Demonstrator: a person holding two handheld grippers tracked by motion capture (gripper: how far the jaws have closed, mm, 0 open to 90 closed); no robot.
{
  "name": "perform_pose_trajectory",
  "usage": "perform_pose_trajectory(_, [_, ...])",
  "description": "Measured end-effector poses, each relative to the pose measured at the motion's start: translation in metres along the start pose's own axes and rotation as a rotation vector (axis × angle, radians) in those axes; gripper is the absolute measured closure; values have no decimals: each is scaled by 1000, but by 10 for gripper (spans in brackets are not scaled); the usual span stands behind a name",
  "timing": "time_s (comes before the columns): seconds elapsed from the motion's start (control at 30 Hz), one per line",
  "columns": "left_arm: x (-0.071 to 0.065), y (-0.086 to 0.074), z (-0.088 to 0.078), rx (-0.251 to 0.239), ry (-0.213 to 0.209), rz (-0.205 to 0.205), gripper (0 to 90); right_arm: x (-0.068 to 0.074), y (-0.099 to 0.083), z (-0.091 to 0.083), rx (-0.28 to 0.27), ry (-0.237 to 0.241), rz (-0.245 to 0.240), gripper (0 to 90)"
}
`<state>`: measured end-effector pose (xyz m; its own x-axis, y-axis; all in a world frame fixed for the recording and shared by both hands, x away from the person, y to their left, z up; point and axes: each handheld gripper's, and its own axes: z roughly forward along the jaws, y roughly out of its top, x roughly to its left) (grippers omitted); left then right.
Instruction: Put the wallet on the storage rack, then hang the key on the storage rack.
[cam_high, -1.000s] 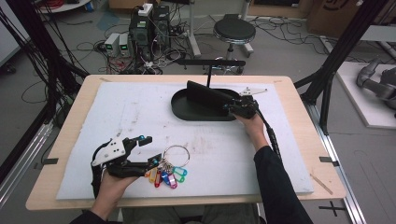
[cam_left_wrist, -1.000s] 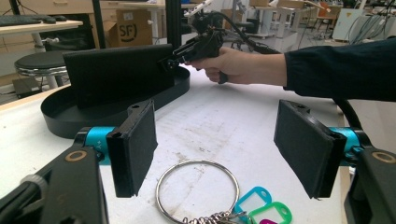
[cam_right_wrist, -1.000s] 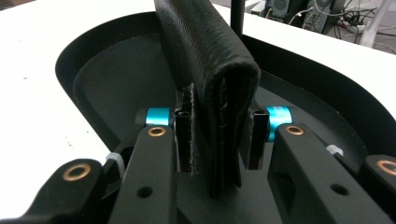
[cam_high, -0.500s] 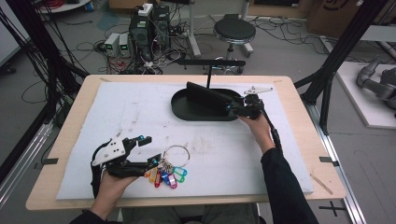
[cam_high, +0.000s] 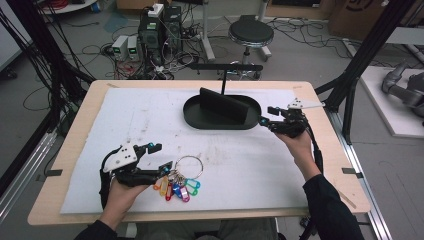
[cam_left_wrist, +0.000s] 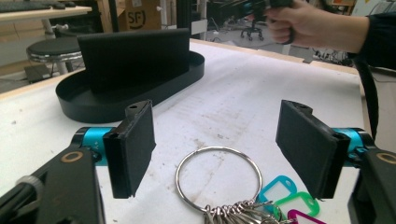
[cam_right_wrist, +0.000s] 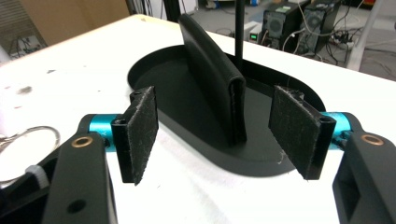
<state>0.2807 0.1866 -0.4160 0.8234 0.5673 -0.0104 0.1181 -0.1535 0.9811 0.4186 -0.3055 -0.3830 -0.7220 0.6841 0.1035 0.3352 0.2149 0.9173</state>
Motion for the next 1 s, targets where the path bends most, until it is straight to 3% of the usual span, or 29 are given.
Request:
perform_pose_trajectory(0.13, [3,-2,1,21,31,-3,258,7,-5,-16,-4,-2,1,310])
perform_pose_trajectory(0.33, [9,-5,-5,67,131,13,243,21,-17,-37,-7,-12,3,283])
perform_pose_trajectory(0.5, [17,-6,-14,56,180,-3,244,33,-29,-53,-32,-23,3,281])
perform_pose_trajectory(0.63, [19,-6,-18,57,196,-5,244,37,-34,-63,-41,-30,12,281])
perform_pose_trajectory(0.77, [16,-6,-16,71,198,23,243,38,-40,-70,-54,-46,24,281])
perform_pose_trajectory(1.0, [18,-6,-14,68,196,9,243,41,-41,-80,-80,-67,17,283])
